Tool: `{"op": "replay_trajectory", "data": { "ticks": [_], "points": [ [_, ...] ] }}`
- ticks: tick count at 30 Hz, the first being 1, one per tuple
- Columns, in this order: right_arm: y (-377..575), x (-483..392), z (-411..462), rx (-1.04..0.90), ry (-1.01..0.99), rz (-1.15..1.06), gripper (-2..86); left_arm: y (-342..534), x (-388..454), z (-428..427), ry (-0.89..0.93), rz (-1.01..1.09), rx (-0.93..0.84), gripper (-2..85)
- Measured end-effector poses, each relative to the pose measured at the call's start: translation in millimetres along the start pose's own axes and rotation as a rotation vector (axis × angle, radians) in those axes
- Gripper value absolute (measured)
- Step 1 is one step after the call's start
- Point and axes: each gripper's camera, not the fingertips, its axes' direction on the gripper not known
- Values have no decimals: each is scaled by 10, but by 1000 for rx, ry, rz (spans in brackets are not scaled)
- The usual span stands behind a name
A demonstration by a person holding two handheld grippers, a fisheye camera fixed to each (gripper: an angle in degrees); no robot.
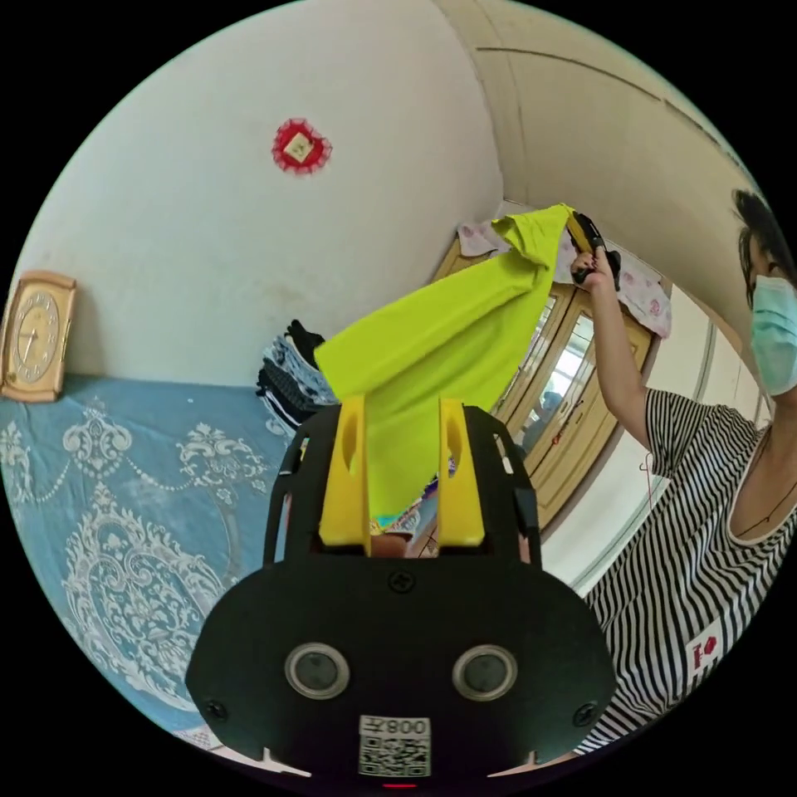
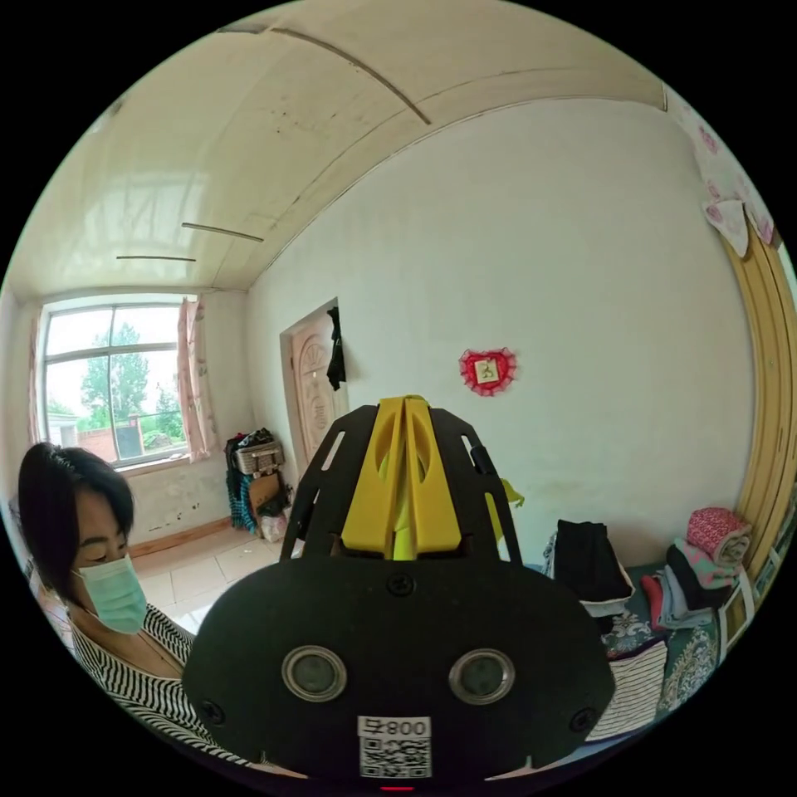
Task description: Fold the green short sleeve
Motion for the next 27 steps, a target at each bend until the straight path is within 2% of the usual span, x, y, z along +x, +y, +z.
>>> {"op": "replay_trajectory", "data": {
  "ticks": [7,10,19,24,27],
  "points": [
    [176,-644,1253,-160,-71,5,0,-262,1107,664,42,108,-225,135],
    [338,-786,1773,-219,-100,31,1,-252,1440,625,-18,100,-241,52],
    [1033,-773,3044,-338,-112,123,1,-495,1557,-655,-115,-72,-171,16],
    [1603,-658,4068,-457,-128,216,0,-874,1561,-1550,-254,-124,-75,13],
    [1935,-619,4695,-502,-151,265,1,-1132,1574,-1897,-362,-120,-77,12]
  ]
}}
